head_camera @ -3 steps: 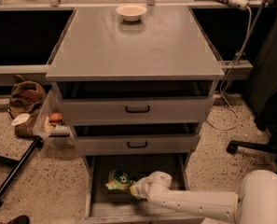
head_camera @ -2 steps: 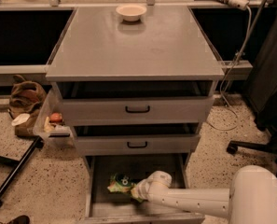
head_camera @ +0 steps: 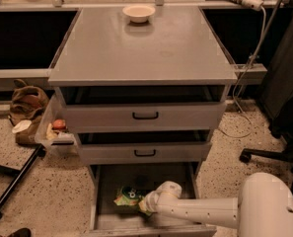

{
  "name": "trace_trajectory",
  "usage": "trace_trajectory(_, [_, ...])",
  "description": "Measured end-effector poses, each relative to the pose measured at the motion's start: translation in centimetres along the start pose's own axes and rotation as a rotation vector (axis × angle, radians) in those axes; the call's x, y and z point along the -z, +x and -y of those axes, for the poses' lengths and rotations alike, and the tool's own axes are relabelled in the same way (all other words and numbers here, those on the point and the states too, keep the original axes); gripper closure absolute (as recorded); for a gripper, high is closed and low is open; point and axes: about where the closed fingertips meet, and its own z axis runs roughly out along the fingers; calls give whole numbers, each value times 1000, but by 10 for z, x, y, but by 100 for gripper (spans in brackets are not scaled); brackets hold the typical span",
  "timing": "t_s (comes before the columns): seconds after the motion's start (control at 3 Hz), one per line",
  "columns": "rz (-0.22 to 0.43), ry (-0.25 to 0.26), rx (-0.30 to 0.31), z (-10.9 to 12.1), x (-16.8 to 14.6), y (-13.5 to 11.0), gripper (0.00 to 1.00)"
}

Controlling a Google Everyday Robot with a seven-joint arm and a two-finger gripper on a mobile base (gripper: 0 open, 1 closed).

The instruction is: Place green rice chip bag into bottom drawer

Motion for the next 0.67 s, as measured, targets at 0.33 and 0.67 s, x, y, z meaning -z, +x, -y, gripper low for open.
trace_trajectory(0.33, [0,0,0,0,0,0,59])
trace_trajectory(0.67, [0,0,0,0,0,0,34])
